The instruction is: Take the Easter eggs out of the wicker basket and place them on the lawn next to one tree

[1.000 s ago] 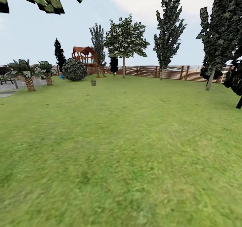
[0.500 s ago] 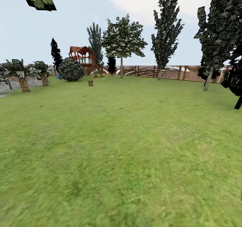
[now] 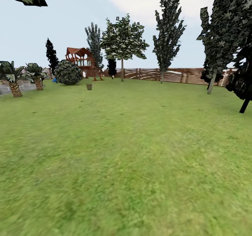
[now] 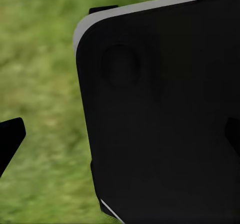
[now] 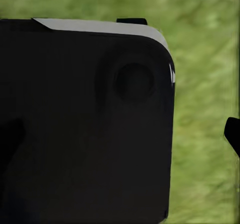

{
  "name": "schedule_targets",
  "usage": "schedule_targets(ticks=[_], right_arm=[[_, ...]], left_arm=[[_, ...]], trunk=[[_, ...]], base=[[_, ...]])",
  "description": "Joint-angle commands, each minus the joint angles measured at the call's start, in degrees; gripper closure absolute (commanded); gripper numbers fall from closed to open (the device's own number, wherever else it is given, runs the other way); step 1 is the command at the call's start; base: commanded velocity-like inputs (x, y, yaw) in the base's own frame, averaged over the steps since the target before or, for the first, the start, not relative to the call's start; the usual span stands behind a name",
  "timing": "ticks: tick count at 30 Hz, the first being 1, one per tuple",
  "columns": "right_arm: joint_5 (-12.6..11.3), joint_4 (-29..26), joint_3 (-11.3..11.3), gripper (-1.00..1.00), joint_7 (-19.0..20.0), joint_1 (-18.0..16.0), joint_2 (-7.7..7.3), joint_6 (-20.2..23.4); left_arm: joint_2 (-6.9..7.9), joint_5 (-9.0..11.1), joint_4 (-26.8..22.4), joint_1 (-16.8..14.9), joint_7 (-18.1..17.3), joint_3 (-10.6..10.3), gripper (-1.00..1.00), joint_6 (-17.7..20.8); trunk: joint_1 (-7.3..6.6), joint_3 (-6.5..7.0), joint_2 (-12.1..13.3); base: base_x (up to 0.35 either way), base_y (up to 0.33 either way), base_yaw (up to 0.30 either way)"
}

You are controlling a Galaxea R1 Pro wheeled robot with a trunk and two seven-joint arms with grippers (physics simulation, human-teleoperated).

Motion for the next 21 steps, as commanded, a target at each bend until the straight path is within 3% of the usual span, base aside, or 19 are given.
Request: schedule_targets(ticks=[1, 11, 21], right_arm=[[-0.60, -0.03, 0.50, -1.00, -0.24, 0.01, 0.00, -0.15], [-0.73, 0.03, 0.38, -1.00, -0.39, 0.01, -0.02, -1.00], [-0.99, 0.13, 0.34, -1.00, -0.56, 0.01, -0.09, -1.03]], left_arm=[[0.01, -0.61, -0.15, 0.03, -0.14, 0.03, -1.00, 0.09], [0.10, -0.61, -0.24, 0.03, -0.13, 0.04, -1.00, 0.13], [0.10, -0.61, -0.23, 0.03, -0.13, 0.04, -1.00, 0.08]], trunk=[[0.04, -0.04, -0.02], [0.04, -0.04, -0.02], [0.04, -0.04, -0.02]], base=[[0.328, 0.000, 0.267], [0.328, 0.000, 0.149], [0.328, 0.000, 0.242]])
